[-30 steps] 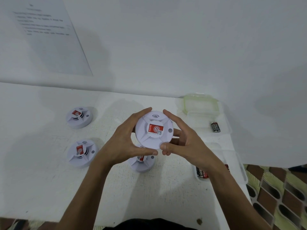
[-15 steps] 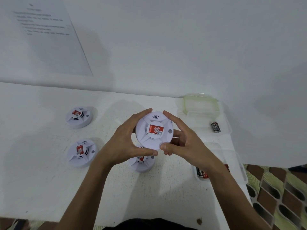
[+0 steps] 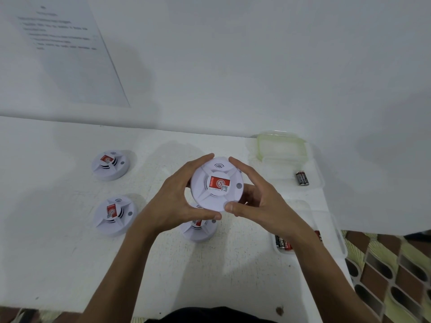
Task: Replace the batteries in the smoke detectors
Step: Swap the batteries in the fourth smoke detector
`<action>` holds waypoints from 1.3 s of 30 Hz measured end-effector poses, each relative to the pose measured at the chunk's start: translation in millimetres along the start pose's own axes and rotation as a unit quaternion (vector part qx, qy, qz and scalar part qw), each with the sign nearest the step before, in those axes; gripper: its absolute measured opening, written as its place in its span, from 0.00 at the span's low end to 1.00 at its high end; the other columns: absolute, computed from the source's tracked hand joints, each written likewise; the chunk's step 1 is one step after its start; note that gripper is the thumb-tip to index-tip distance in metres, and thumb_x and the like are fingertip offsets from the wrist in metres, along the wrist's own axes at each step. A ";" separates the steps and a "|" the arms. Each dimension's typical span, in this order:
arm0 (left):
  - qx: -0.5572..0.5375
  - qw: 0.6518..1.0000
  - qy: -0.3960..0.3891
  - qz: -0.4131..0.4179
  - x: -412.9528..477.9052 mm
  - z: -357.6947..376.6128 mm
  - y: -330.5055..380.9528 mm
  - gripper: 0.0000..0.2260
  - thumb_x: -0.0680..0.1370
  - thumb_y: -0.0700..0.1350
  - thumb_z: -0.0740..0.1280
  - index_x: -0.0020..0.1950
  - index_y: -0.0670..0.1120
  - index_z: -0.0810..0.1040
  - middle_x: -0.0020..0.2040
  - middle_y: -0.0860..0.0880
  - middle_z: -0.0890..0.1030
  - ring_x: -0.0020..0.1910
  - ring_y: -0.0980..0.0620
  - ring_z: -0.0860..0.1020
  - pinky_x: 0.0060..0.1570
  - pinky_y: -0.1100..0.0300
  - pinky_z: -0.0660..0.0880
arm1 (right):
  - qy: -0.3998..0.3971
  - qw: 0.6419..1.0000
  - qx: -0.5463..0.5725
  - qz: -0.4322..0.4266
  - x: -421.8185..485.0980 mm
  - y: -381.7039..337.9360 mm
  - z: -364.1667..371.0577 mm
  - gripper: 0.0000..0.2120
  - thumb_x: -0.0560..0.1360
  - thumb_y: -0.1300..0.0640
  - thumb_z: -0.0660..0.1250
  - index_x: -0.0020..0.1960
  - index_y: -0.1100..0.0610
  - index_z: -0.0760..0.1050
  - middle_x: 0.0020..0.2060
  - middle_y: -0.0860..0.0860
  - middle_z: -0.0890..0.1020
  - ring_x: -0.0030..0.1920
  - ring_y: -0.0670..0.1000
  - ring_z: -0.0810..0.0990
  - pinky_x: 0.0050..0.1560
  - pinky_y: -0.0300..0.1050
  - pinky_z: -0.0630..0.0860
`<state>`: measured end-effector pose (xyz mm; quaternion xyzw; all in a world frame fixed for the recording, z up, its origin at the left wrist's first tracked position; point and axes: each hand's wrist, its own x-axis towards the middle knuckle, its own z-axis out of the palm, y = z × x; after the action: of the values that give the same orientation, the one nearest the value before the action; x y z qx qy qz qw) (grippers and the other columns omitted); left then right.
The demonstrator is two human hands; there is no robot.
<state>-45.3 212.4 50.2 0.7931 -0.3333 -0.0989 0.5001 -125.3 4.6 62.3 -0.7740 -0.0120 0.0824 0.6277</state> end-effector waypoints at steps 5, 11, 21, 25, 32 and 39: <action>0.001 1.000 -0.001 -0.001 -0.9 -0.2 0.2 0.43 0.62 0.51 0.80 0.72 0.59 0.61 0.65 0.69 0.69 0.64 0.65 0.70 0.56 0.75 0.68 | 0.002 1.000 0.000 -0.001 0.5 1.6 0.6 0.38 0.73 0.59 0.74 0.73 0.35 0.60 0.56 0.48 0.83 0.53 0.63 0.80 0.54 0.62 0.79; 0.004 1.000 -0.007 -0.002 -2.0 -0.7 0.5 0.44 0.62 0.52 0.80 0.72 0.58 0.61 0.65 0.68 0.69 0.64 0.64 0.70 0.57 0.74 0.68 | 0.004 1.000 -0.005 -0.004 0.2 4.0 1.1 0.38 0.73 0.58 0.74 0.73 0.35 0.60 0.55 0.51 0.83 0.52 0.67 0.79 0.53 0.64 0.78; 0.004 1.000 -0.008 -0.009 -3.0 1.5 2.4 0.43 0.61 0.54 0.79 0.71 0.60 0.61 0.65 0.70 0.69 0.63 0.65 0.70 0.56 0.75 0.68 | 0.002 1.000 -0.008 -0.003 -0.6 6.5 0.9 0.38 0.73 0.58 0.75 0.73 0.36 0.60 0.55 0.52 0.83 0.51 0.67 0.79 0.52 0.65 0.78; 0.003 1.000 -0.006 -0.013 -2.9 0.9 2.8 0.43 0.61 0.55 0.79 0.70 0.63 0.60 0.65 0.70 0.69 0.64 0.66 0.70 0.57 0.75 0.68 | 0.002 1.000 -0.008 -0.004 -0.5 6.5 0.9 0.38 0.73 0.58 0.75 0.73 0.35 0.60 0.55 0.54 0.83 0.51 0.68 0.79 0.52 0.66 0.78; 0.004 1.000 -0.012 -0.012 -2.7 0.2 1.8 0.43 0.61 0.53 0.79 0.72 0.60 0.60 0.66 0.68 0.68 0.64 0.64 0.70 0.58 0.74 0.68 | 0.005 1.000 -0.013 -0.005 0.4 6.8 1.5 0.38 0.72 0.57 0.75 0.73 0.34 0.60 0.55 0.55 0.83 0.50 0.67 0.79 0.52 0.65 0.78; 0.004 1.000 -0.011 -0.009 -2.6 0.2 0.6 0.43 0.61 0.53 0.79 0.71 0.61 0.60 0.65 0.71 0.68 0.64 0.66 0.69 0.57 0.75 0.68 | 0.007 1.000 -0.023 -0.008 1.9 8.7 1.4 0.38 0.72 0.57 0.75 0.73 0.34 0.59 0.56 0.53 0.83 0.50 0.65 0.80 0.51 0.63 0.79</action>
<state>-47.6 213.7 50.2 0.7970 -0.3320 -0.1111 0.4922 -124.4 4.4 53.3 -0.7889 -0.0158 0.0722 0.6100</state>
